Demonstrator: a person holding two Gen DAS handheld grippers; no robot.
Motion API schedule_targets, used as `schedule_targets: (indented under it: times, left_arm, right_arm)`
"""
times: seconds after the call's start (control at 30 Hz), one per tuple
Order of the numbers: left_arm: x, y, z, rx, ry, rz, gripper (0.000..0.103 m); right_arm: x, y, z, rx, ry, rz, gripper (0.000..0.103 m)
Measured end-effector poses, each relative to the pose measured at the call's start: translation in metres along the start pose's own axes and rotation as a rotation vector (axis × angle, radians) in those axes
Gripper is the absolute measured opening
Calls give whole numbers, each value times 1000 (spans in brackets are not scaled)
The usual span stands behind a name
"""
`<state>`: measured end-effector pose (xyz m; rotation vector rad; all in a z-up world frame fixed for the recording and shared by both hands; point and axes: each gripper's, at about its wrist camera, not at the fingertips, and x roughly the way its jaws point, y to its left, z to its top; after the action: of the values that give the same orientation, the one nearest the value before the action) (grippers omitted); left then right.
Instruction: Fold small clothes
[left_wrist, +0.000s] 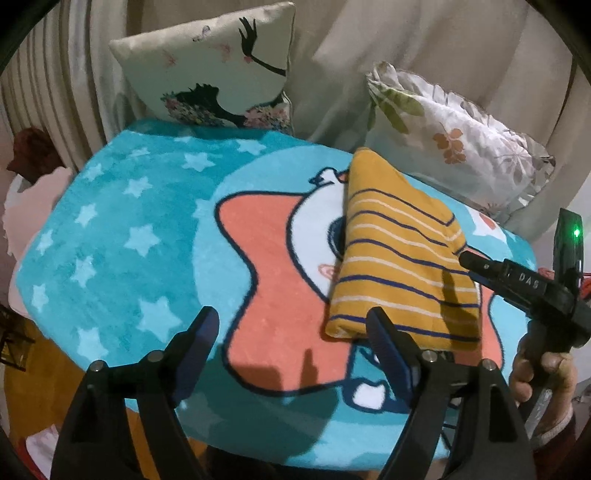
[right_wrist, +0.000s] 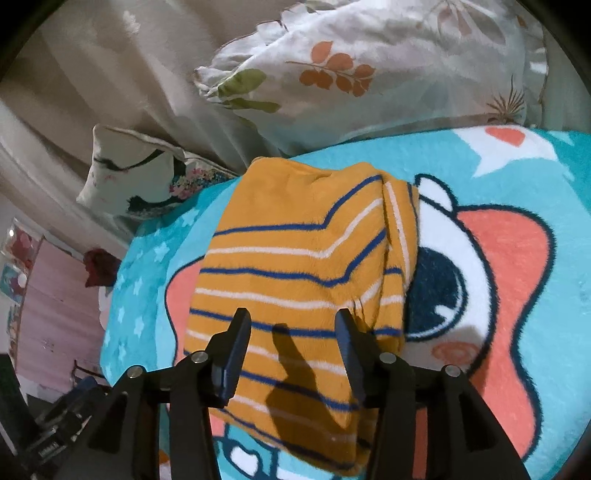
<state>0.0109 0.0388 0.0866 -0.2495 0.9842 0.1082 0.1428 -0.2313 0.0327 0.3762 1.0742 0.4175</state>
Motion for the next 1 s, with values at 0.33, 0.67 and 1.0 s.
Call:
schedule_targets:
  times: [0.33, 0.67, 1.0]
  left_arm:
    - [7, -29, 15, 97, -12, -72, 81]
    - [17, -25, 28, 125, -11, -122, 81]
    - [30, 12, 33, 102, 29, -119, 81]
  right_arm:
    - [-26, 1, -20, -52, -30, -113, 57]
    - [-27, 7, -32, -24, -12, -194, 60]
    - [-14, 37, -35, -20, 7, -238, 61]
